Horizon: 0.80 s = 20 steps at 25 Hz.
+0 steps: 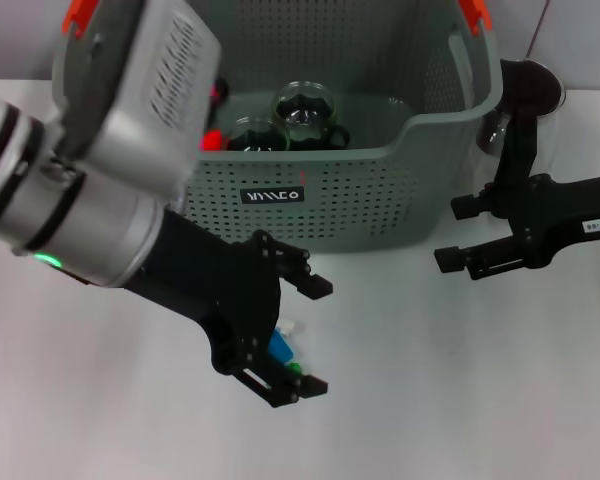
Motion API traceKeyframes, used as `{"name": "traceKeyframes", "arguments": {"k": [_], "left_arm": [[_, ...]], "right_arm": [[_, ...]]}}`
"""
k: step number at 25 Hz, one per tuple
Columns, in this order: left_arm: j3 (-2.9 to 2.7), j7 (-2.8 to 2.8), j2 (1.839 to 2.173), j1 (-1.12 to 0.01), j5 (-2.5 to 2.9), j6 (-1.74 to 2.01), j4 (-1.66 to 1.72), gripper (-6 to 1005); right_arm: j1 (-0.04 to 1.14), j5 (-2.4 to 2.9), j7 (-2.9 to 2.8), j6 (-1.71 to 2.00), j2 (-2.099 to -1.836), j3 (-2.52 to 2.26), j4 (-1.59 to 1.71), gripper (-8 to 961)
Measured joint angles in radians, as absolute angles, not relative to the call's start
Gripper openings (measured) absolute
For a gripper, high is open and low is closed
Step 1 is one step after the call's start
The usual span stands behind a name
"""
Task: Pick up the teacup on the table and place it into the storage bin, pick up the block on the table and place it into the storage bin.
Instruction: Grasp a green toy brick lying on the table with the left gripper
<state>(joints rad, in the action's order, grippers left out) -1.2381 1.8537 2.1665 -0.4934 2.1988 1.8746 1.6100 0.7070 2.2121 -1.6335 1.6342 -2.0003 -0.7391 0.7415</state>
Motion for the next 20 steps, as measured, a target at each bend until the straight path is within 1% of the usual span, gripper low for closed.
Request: {"name": "traceKeyframes", "arguments": {"k": [2,11,20], "left_arm": [[-1.27,1.816,2.168,-0.495,2.236,1.855,1.612,908],[-1.465,1.7,2.171,-0.504,2.395,1.763,1.632,908],[-1.662,1.665,2.167,-0.556,2.542,1.667,1.554,907]], "right_arm": [[0.71,2.212,-1.653,1.631,-2.005,-0.739,0.741,945],[0.701,2.212,-1.694,1.628,-2.004,-0.721,0.741,945],[0.696,2.212,-1.7,1.622,-2.008,-0.685,0.714,945]]}}
